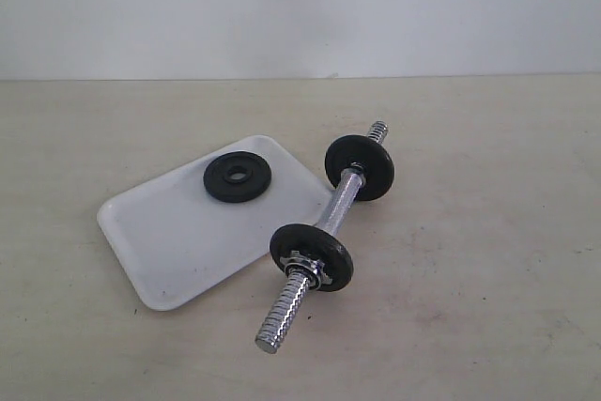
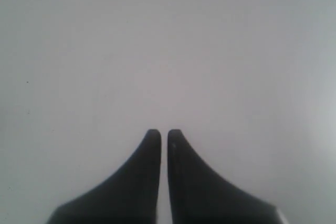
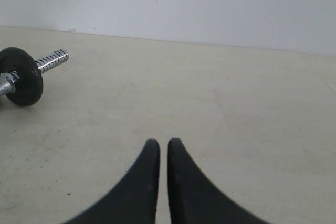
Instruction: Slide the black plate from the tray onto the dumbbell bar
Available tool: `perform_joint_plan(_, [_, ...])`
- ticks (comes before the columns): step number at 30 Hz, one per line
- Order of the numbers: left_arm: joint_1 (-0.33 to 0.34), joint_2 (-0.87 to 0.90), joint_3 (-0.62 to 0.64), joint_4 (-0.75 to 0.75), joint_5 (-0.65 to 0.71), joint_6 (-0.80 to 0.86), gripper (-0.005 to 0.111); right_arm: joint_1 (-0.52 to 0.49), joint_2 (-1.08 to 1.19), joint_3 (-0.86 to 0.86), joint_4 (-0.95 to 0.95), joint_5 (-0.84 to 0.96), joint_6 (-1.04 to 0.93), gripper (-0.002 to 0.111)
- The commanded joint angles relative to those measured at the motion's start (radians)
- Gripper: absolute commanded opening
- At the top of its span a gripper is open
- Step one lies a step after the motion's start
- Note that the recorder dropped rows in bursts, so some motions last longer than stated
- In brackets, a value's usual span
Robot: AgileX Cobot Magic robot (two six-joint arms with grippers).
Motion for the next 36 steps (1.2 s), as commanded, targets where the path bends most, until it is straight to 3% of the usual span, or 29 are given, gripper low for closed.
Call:
perform_joint_plan(1, [-0.005, 0.052, -0.037, 0.261, -0.019, -0.225, 0.004, 0.0, -0.005, 0.0, 0.002, -0.016, -0.004, 0.004])
perform_joint_plan(6, [-0.005, 0.104, -0.061, 0.551, -0.048, -0.489, 0.004, 0.0, -0.005, 0.0, 0.002, -0.016, -0.004, 0.004])
perform_joint_plan(11, [-0.005, 0.142, -0.061, 0.524, 0.002, -0.511, 0.004, 0.0, -0.005, 0.0, 0.002, -0.016, -0.004, 0.004])
perform_joint_plan(18, [-0.005, 0.209, -0.061, 0.508, 0.11, -0.413, 0.004, 0.0, -0.005, 0.0, 0.002, -0.016, -0.004, 0.004])
perform_joint_plan(25, [-0.005, 0.267, -0.061, 0.523, 0.125, 0.067, 0.004, 0.0, -0.005, 0.0, 0.002, -0.016, -0.004, 0.004])
perform_joint_plan(27, [-0.005, 0.278, -0.061, 0.523, 0.166, 0.14, 0.004, 0.0, -0.005, 0.0, 0.002, -0.016, -0.004, 0.004])
perform_joint_plan(30, [-0.005, 0.287, -0.061, 0.521, 0.28, 0.115, 0.004, 0.0, -0.005, 0.0, 0.002, -0.016, -0.004, 0.004])
perform_joint_plan(36, [-0.005, 0.287, -0.061, 0.518, 0.433, -0.09, 0.004, 0.0, -0.005, 0.0, 0.002, -0.016, -0.004, 0.004])
